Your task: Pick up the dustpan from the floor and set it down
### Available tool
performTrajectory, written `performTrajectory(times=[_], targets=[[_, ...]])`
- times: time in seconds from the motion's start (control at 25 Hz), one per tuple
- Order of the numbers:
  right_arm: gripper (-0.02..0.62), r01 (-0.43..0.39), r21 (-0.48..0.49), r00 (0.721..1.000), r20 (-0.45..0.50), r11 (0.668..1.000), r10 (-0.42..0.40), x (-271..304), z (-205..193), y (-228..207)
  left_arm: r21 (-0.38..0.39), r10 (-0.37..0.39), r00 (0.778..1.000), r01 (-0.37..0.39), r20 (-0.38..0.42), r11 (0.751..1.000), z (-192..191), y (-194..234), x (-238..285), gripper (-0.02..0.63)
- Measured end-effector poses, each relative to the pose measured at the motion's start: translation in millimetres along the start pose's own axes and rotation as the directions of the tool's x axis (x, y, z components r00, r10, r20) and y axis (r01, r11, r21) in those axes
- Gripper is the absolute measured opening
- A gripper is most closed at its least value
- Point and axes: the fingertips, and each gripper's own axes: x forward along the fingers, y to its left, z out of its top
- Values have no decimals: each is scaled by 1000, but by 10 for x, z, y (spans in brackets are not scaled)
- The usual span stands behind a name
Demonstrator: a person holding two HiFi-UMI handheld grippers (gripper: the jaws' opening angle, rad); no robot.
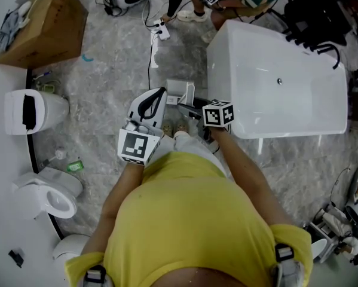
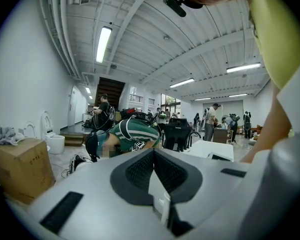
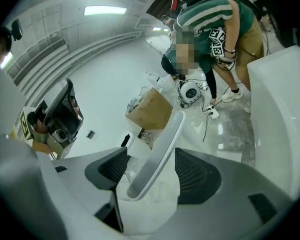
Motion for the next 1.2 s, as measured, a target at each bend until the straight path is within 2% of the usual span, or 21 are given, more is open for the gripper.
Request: performTrajectory(times=[0.04, 0.12, 0.2, 0.28, 0.4, 0.56, 0.68, 0.8, 0.92, 1.0, 1.12, 1.2], targets=[[323, 34, 10, 999, -2, 999, -34, -48, 0, -18, 3, 0, 1000, 0, 0, 1000, -2, 2, 1, 0], [345, 116, 14, 993, 20, 993, -116, -192, 47, -69, 5, -2, 1000, 2, 2, 1000, 6, 1, 14, 0], [339, 202, -24, 976, 84, 979, -200, -384, 185, -62, 4, -6, 1000, 6, 5, 1000, 11, -6, 26, 0], [283, 274, -92, 951, 172, 957, -256, -571, 385, 44, 4, -8, 1000, 8, 10, 1000, 19, -9, 28, 0], [171, 367, -211, 903, 314, 906, -293, -823, 732, 308, 9, -11, 1000, 11, 17, 1000, 52, -15, 35, 0], [91, 460, -321, 835, 475, 828, -279, -1107, 1162, 704, 20, -4, 1000, 3, 26, 1000, 145, -12, 67, 0], [26, 511, -366, 783, 571, 777, -247, -1300, 1397, 982, 39, 0, 999, -2, 53, 999, 260, -6, 80, 0], [12, 564, -381, 727, 650, 732, -221, -1489, 1571, 1207, 53, 5, 997, -10, 81, 999, 404, 9, 73, 0], [11, 639, -411, 662, 724, 650, -193, -1676, 1706, 1407, 51, 15, 994, -21, 113, 998, 588, 24, 64, 0], [11, 679, -409, 617, 768, 610, -171, -1808, 1779, 1542, 56, 28, 990, -36, 135, 998, 744, 40, 37, 0], [11, 718, -382, 556, 818, 582, -149, -2009, 1866, 1718, 64, 58, 984, -70, 166, 995, 971, 71, -16, 0], [11, 734, -366, 526, 839, 573, -138, -2106, 1901, 1803, 70, 85, 981, -98, 175, 993, 1081, 105, -61, 0]])
